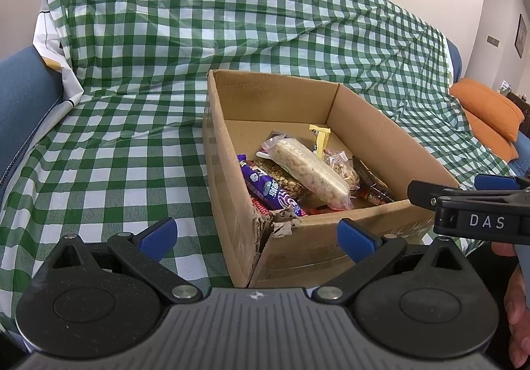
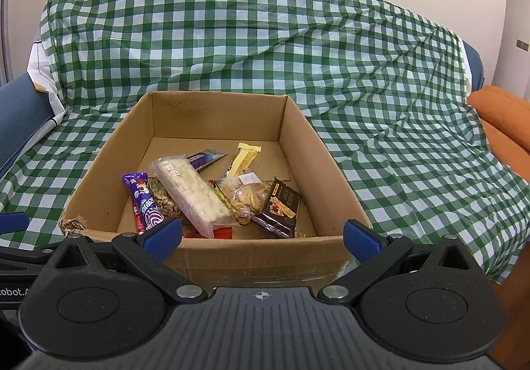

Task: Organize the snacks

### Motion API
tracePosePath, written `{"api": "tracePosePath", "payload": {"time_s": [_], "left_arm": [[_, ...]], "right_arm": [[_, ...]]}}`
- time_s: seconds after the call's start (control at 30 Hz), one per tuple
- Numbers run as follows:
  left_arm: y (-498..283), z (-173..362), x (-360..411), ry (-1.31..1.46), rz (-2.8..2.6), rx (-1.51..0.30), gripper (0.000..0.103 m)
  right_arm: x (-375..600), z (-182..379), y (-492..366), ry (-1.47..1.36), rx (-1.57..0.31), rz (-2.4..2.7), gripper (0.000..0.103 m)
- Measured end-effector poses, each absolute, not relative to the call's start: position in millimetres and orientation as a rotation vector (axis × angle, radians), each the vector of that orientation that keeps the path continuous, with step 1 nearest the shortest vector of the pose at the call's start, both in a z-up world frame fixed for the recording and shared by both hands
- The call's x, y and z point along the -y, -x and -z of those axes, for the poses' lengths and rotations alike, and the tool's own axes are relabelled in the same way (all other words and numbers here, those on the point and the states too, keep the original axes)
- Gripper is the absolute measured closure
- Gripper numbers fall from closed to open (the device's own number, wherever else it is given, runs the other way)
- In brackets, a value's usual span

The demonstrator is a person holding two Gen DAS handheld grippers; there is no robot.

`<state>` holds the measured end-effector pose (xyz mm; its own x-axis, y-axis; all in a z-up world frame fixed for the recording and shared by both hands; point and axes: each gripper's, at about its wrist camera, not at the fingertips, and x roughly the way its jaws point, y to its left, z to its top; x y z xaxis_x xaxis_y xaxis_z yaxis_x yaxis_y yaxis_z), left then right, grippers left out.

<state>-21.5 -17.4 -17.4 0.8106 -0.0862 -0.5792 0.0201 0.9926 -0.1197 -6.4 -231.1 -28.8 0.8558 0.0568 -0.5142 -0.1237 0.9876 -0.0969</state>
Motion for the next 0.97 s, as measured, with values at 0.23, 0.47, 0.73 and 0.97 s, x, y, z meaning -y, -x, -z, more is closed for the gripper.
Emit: {"api": "tracePosePath", "payload": {"time_s": [0.23, 0.47, 0.73, 0.97], "left_arm": [[21.9, 17.2, 17.1, 0.111, 0.056, -0.622, 0.0], [22.5, 15.7, 17.2, 0.106, 0.059, -0.616, 0.0], [21.0, 13.7, 15.8, 0.109, 0.065, -0.61, 0.0], [21.7, 13.3, 16.2, 0.103, 0.076, -0.585, 0.0]], "right_arm": [[230.8, 29.2, 6.5, 0.128, -0.535, -0.095, 0.0], [229.7, 28.6, 6.8, 0.127, -0.533, -0.099, 0.0], [227.4, 24.1, 6.9, 0.122, -0.531, -0.104, 0.0], [229.1, 24.7, 6.5, 0.108, -0.528, -0.103, 0.0]]}}
